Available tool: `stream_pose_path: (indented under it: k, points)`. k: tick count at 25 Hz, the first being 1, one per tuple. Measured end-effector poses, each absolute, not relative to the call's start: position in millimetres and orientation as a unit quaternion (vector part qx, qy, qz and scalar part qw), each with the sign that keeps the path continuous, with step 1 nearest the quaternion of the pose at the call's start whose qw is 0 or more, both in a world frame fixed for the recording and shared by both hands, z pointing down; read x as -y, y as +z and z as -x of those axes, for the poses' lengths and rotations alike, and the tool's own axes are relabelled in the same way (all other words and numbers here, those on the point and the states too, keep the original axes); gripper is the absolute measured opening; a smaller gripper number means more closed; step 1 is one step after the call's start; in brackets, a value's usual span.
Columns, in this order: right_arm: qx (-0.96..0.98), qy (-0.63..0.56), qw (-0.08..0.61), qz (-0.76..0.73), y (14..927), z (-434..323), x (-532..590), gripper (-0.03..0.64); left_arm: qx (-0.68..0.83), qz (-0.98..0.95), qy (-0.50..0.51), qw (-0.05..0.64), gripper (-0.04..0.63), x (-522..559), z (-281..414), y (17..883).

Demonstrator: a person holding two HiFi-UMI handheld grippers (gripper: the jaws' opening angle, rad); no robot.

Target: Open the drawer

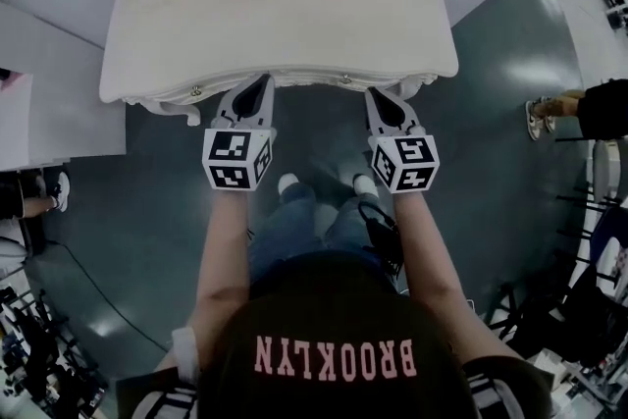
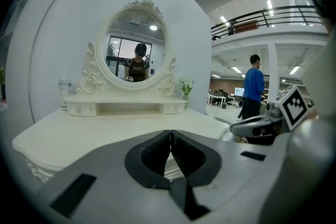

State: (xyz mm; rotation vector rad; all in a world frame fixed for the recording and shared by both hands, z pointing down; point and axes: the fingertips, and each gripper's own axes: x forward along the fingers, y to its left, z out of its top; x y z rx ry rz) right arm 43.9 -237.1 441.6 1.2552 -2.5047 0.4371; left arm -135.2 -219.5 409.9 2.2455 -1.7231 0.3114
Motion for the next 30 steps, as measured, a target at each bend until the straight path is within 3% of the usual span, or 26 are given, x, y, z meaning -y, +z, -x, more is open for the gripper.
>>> stream_pose_path:
  k: [14,17,30]
  points:
    - [0.839,0.190,0.221,-0.459,532.6,-18.4,264.4,0.002,0.548,-0.799,0.121,0.215,0.005,230.3,136.2,491.6]
    - [0.825,0.199,0.245,-0.469,554.3,-17.4,270.8,0.083,0.542,-0.801,0.121,0.223,0.005,229.9,136.0,501.8]
    - [0.751,0.260,0.320,-0.516,635.5,-22.8,295.0,0.129,0.518,-0.812,0.129,0.237,0.005,222.7,143.9,530.6]
